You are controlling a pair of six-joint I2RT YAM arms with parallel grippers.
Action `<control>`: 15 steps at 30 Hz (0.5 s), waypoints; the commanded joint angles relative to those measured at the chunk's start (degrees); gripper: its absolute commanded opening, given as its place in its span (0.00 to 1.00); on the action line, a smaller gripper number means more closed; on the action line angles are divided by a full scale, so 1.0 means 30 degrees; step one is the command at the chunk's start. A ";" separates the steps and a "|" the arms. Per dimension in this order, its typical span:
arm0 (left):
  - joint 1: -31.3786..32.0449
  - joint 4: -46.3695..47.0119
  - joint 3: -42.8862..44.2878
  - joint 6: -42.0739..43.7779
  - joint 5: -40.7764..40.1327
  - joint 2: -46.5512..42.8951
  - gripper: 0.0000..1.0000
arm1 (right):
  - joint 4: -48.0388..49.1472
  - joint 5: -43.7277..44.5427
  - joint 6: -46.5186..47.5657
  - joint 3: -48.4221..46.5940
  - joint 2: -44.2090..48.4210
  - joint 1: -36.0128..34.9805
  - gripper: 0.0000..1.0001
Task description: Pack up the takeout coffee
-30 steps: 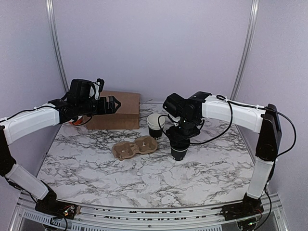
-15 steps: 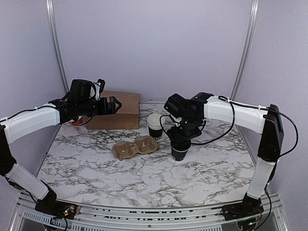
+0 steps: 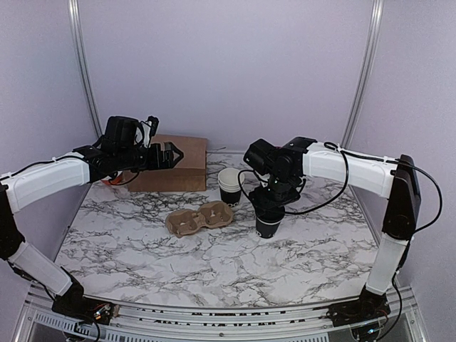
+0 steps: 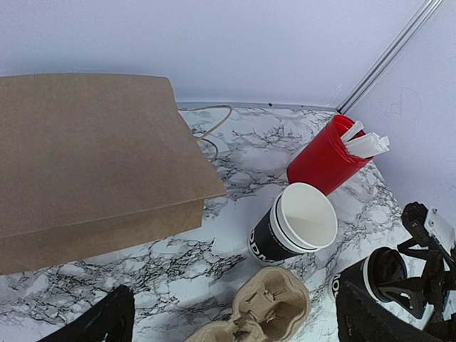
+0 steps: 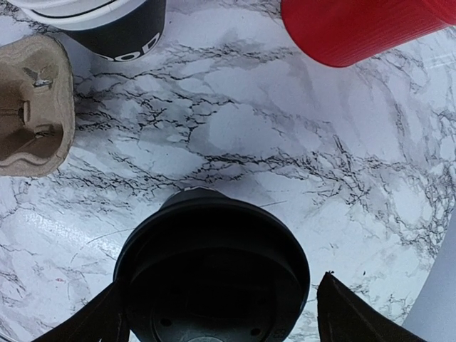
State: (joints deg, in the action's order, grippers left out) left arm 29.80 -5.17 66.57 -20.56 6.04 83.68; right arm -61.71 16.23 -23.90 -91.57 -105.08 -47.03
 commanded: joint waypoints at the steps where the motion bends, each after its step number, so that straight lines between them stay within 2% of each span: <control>1: 0.0216 -0.0271 0.0596 -0.0179 0.0309 0.0173 0.99 | -0.0260 0.0522 -0.0280 -0.0095 0.0714 -0.0157 0.87; 15: 0.0329 -0.0459 0.0767 -0.0194 0.0237 0.0194 0.99 | -0.0006 0.0516 -0.0090 -0.0070 0.0840 -0.0173 0.86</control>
State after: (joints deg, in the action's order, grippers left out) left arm 30.46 -5.30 66.78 -20.64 6.20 83.68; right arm -61.78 17.06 -23.97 -91.57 -104.88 -47.05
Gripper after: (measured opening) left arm 0.992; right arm 0.864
